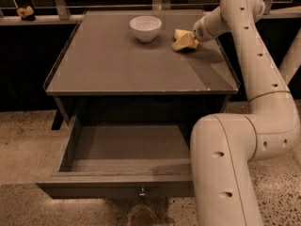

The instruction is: Place sponge into top drawer

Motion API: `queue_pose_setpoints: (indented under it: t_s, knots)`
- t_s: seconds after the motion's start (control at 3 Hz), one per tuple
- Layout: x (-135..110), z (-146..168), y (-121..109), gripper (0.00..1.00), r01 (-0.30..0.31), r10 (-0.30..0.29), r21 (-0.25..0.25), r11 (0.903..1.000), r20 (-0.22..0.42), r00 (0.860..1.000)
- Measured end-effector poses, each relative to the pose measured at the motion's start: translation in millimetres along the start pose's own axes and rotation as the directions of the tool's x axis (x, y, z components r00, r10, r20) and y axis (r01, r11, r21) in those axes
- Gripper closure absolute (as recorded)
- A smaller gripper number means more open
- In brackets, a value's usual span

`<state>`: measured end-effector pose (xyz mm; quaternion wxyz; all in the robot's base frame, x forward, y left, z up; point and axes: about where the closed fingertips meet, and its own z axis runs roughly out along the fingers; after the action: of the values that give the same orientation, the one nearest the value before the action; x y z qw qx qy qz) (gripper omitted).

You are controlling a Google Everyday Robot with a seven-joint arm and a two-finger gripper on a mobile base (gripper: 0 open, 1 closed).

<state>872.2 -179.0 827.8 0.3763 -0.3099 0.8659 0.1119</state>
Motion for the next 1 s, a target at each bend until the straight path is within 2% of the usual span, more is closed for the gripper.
queue_pose_setpoints:
  t_s: [0.67, 1.0]
  knots:
    - [-2.5, -3.5, 1.2, 1.00, 0.000, 0.000, 0.000, 1.0000, 0.000, 1.000]
    - [3.4, -30.5, -7.4, 1.00, 0.032, -0.032, 0.014, 0.9994, -0.012, 0.999]
